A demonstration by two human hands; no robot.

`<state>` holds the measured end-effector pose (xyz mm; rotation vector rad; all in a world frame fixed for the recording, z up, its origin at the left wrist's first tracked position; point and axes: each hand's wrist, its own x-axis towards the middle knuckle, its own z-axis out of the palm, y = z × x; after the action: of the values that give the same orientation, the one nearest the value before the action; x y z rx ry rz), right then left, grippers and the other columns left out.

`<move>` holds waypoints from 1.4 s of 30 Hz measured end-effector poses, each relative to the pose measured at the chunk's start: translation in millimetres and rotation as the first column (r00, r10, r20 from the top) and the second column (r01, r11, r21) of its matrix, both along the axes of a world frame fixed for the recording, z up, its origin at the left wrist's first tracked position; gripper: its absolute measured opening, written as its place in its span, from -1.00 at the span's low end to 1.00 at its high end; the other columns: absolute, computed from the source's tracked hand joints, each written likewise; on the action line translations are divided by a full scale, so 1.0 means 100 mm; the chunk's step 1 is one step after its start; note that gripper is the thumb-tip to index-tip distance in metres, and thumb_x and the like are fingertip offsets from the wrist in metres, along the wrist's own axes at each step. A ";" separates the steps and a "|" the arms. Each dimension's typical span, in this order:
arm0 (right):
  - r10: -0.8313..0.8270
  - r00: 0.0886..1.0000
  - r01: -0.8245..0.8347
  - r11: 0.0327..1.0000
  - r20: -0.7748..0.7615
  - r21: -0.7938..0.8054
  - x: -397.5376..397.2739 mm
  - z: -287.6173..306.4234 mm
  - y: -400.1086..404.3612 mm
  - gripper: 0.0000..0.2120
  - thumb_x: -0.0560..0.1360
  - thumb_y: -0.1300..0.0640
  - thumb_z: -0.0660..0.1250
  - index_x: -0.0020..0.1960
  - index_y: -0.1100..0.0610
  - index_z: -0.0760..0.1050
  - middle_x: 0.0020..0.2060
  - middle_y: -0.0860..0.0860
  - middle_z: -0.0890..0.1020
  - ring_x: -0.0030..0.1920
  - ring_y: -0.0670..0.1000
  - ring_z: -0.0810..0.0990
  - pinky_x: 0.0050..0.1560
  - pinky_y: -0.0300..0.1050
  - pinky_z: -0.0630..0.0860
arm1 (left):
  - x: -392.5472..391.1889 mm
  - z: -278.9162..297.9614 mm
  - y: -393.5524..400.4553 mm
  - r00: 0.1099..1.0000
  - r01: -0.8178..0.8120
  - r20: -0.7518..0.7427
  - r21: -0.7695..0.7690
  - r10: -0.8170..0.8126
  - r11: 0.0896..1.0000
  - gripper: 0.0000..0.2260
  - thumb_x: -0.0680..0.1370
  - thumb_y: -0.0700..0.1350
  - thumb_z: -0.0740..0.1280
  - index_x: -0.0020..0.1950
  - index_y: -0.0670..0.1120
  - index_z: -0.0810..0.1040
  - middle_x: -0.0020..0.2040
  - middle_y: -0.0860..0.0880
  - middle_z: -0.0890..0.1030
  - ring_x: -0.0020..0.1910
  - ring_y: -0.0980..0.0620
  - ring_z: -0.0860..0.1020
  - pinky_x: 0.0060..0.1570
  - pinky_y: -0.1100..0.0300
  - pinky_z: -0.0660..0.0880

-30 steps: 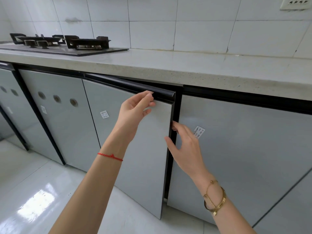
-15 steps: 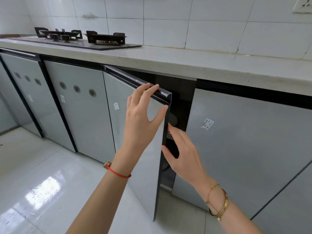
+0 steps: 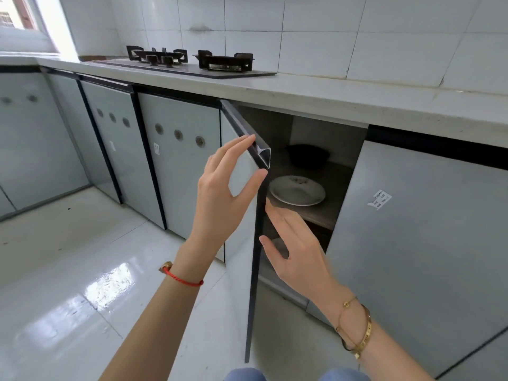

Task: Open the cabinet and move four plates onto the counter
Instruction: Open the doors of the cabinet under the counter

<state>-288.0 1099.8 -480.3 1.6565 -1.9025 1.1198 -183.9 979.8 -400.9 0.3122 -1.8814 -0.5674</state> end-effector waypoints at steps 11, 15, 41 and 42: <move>0.311 0.947 -0.316 0.946 -0.081 -0.067 0.34 0.01 -0.54 -0.52 0.55 0.13 0.33 0.44 0.20 0.36 0.22 0.02 0.55 0.26 -0.08 0.48 0.32 -0.22 0.43 | 0.65 -0.02 -0.33 0.990 -0.138 -0.039 -0.078 0.135 0.987 -0.59 0.55 -0.12 0.38 0.38 -0.17 0.45 0.25 -0.05 0.57 0.23 0.04 0.53 0.21 0.12 0.51; 0.372 0.924 -0.376 0.926 -0.092 -0.027 0.51 0.06 -0.78 -0.51 0.56 0.13 0.33 0.45 0.20 0.35 0.24 0.03 0.55 0.27 -0.05 0.49 0.30 -0.19 0.45 | 0.87 -0.05 -0.49 0.974 -0.213 -0.092 -0.066 0.206 0.975 -0.62 0.55 -0.14 0.38 0.36 -0.17 0.48 0.19 -0.01 0.60 0.15 0.09 0.57 0.15 0.18 0.53; 0.466 0.878 -0.445 0.879 -0.107 0.174 1.37 0.05 -2.53 -0.30 0.55 0.00 0.29 0.57 0.09 0.03 0.56 -0.04 0.10 0.53 -0.06 0.08 0.50 -0.19 0.03 | 1.73 0.00 -1.76 0.941 -0.328 0.009 0.263 0.337 0.908 -0.59 0.61 -0.15 0.27 0.47 -0.05 0.36 0.30 0.01 0.53 0.13 0.16 0.57 0.03 0.36 0.53; 0.462 0.880 -0.442 0.880 -0.106 0.173 1.38 0.04 -2.55 -0.29 0.54 0.00 0.30 0.57 0.09 0.03 0.56 -0.04 0.10 0.53 -0.06 0.09 0.50 -0.17 0.06 | 1.72 -0.01 -1.78 0.940 -0.329 0.006 0.269 0.340 0.905 -0.59 0.61 -0.15 0.27 0.47 -0.05 0.36 0.30 0.01 0.53 0.14 0.15 0.57 0.03 0.36 0.53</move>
<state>-150.4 845.3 -475.9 2.2818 -1.5751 1.0019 -11.9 802.0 -401.5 0.7805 -1.6610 -0.5848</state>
